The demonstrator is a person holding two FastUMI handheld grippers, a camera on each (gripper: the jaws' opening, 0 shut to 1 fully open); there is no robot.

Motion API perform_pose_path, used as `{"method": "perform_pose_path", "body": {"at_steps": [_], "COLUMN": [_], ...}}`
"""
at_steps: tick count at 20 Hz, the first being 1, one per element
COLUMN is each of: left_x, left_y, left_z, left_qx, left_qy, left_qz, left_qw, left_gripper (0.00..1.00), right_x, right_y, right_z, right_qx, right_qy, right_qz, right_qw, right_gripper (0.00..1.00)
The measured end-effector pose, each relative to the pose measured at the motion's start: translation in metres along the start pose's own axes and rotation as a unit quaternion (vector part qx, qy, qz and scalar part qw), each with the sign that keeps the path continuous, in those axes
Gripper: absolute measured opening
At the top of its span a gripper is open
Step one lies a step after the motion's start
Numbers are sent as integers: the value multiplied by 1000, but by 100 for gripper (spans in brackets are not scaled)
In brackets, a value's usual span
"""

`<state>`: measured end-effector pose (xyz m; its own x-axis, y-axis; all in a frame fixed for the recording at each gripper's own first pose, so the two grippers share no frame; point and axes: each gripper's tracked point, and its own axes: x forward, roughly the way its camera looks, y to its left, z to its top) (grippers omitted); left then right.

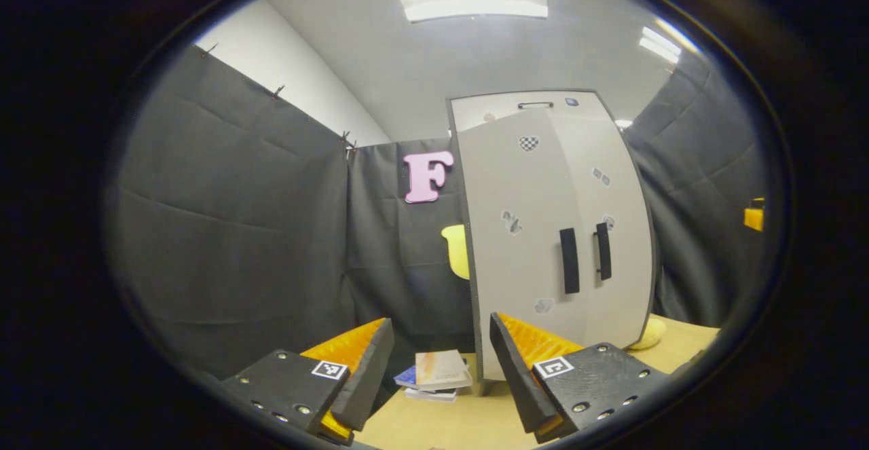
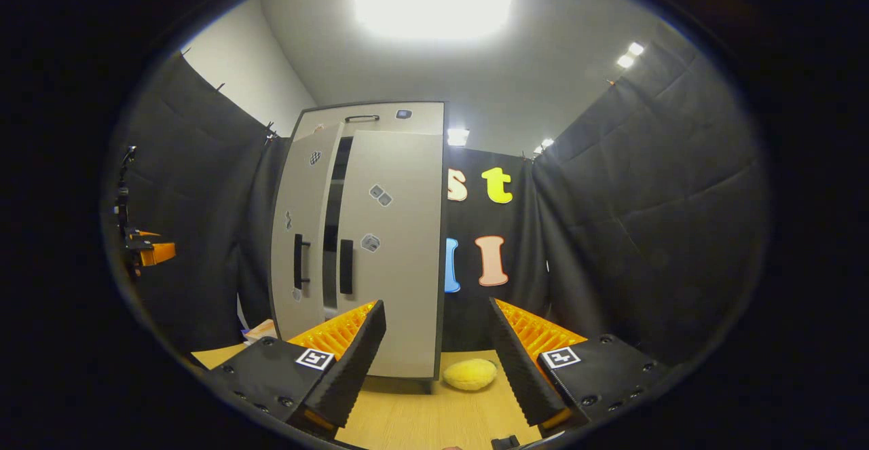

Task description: Grasp the bottle in the cabinet with the left hand and place it on the coaster, then close the right door with the right hand and the left door with the left hand.

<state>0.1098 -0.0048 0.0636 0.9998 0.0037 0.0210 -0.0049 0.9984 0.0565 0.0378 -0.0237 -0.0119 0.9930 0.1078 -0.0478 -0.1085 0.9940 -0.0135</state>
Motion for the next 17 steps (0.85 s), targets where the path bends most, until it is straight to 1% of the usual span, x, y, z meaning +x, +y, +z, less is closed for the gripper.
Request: {"method": "perform_pose_path", "body": {"at_steps": [1,2,3,4,5,6,7,8,9,14,17], "left_x": [-9,-15,-23,-30,-38,-42,-47,-50,-55,-65,-67], "left_y": [8,15,23,29,34,38,42,47,51,65,66], "left_z": [1,1,1,-1,-5,-8,-10,-11,-11,-4,-3], "left_qx": [1,2,0,-1,-3,-4,-4,-3,-1,11,8], "left_qy": [1,1,0,2,4,7,11,14,15,11,10], "left_qz": [5,9,15,19,23,26,29,34,38,53,55], "left_qw": [1000,1000,1000,1000,1000,1000,999,999,999,998,998], "left_gripper": [84,90,91,84,84,84,90,91,84,84,84], "right_x": [-3,-5,-7,-8,-10,-12,-15,-16,-18,-23,-25], "right_y": [2,2,2,1,0,-1,-2,-2,-2,-9,-10], "right_z": [1,2,3,5,5,5,5,6,7,11,8], "right_qx": [7,13,19,22,23,23,24,24,24,27,28], "right_qy": [2,4,5,5,5,6,7,8,8,2,6], "right_qz": [3,5,6,6,5,4,5,6,7,0,0], "right_qw": [1000,1000,1000,1000,1000,1000,1000,1000,1000,1000,1000], "right_gripper": [95,95,92,92,95,95,95,95,95,95,95]}}
